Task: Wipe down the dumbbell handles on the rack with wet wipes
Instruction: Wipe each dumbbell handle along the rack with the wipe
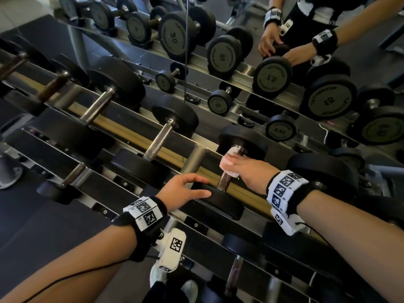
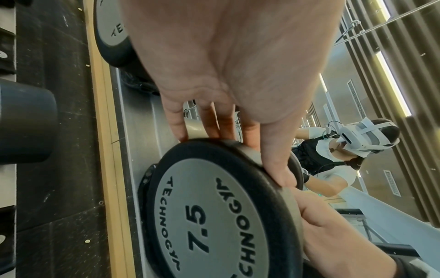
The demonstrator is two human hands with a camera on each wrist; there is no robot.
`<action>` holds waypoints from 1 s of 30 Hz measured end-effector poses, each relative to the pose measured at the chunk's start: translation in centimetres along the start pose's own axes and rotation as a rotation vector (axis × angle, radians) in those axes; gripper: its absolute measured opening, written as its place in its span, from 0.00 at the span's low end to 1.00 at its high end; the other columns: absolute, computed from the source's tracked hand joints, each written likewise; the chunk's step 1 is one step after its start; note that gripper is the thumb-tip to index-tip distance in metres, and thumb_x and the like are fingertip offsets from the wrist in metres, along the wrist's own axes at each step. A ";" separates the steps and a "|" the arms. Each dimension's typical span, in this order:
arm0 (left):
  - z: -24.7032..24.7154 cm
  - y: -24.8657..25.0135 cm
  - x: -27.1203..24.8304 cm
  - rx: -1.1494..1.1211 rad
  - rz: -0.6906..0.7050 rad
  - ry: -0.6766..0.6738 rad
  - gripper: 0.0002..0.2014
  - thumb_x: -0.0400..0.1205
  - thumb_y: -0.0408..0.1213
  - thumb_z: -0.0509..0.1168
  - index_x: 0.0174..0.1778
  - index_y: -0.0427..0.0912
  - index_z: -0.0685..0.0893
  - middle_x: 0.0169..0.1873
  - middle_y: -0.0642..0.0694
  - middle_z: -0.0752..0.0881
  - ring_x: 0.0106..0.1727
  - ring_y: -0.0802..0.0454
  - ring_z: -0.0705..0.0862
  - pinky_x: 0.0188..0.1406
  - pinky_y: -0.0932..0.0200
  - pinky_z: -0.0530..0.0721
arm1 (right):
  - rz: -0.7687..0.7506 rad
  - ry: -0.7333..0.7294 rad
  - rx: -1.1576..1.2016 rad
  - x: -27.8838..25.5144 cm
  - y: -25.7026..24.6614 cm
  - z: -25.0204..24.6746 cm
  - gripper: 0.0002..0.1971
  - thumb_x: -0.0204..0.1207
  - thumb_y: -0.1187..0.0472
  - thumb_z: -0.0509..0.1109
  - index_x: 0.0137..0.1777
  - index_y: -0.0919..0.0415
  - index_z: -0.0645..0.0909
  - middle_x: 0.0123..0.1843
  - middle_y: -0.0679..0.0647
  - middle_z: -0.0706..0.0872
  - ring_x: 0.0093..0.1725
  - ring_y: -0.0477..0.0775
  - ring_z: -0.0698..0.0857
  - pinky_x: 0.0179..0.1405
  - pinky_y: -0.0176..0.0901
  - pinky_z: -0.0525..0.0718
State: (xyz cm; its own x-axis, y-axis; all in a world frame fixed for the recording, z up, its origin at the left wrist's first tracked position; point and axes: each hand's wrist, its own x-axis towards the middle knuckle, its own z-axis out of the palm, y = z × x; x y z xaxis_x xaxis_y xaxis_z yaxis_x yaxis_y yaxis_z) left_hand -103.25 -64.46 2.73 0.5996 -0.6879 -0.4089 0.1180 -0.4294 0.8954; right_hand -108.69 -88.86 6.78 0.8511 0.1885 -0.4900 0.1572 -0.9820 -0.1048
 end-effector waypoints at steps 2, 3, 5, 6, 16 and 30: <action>-0.1 -0.1 0.1 -0.002 0.001 0.011 0.15 0.74 0.46 0.78 0.56 0.61 0.88 0.57 0.59 0.87 0.60 0.61 0.84 0.66 0.54 0.80 | -0.047 -0.007 -0.065 0.1 -0.4 0.3 0.40 0.71 0.83 0.60 0.80 0.50 0.64 0.86 0.53 0.57 0.86 0.58 0.56 0.82 0.55 0.64; -0.1 -0.1 0.1 0.004 0.008 0.014 0.14 0.74 0.46 0.78 0.55 0.61 0.88 0.57 0.59 0.87 0.60 0.61 0.84 0.66 0.54 0.79 | -0.076 -0.025 -0.095 0.2 -0.7 0.6 0.41 0.72 0.81 0.62 0.81 0.48 0.65 0.86 0.52 0.58 0.86 0.57 0.55 0.83 0.55 0.62; -0.2 -0.2 0.3 0.028 0.026 0.014 0.13 0.73 0.46 0.79 0.52 0.61 0.89 0.55 0.59 0.88 0.60 0.60 0.84 0.67 0.51 0.80 | -0.123 -0.085 -0.110 0.3 -1.5 1.0 0.41 0.74 0.78 0.64 0.83 0.44 0.64 0.87 0.50 0.58 0.87 0.55 0.53 0.84 0.55 0.58; -0.2 -0.2 0.4 0.039 0.030 0.011 0.12 0.73 0.46 0.79 0.51 0.62 0.89 0.53 0.59 0.88 0.59 0.61 0.85 0.67 0.51 0.80 | -0.147 -0.128 -0.120 0.3 -1.9 1.0 0.41 0.75 0.77 0.64 0.84 0.44 0.62 0.87 0.50 0.57 0.87 0.55 0.52 0.84 0.55 0.55; -0.1 -0.3 0.3 -0.006 -0.007 0.022 0.11 0.73 0.45 0.79 0.48 0.63 0.89 0.46 0.71 0.87 0.48 0.78 0.82 0.47 0.71 0.72 | 0.093 -0.085 -0.145 0.1 -1.0 -2.5 0.37 0.75 0.75 0.65 0.78 0.46 0.60 0.83 0.60 0.61 0.80 0.62 0.68 0.73 0.50 0.73; 0.0 -0.1 0.3 -0.045 -0.036 0.030 0.10 0.74 0.43 0.78 0.49 0.60 0.89 0.47 0.65 0.88 0.53 0.69 0.84 0.50 0.68 0.73 | 0.219 0.074 -0.129 -0.6 0.5 -1.5 0.42 0.79 0.72 0.60 0.81 0.28 0.55 0.78 0.44 0.70 0.64 0.56 0.77 0.58 0.45 0.78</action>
State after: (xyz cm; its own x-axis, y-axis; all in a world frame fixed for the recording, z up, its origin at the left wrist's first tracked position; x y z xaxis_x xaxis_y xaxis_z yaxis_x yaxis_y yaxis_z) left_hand -103.09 -64.64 2.46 0.6177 -0.6544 -0.4361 0.1747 -0.4265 0.8874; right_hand -108.32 -89.52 8.32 0.9053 -0.0256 -0.4239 0.0236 -0.9936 0.1103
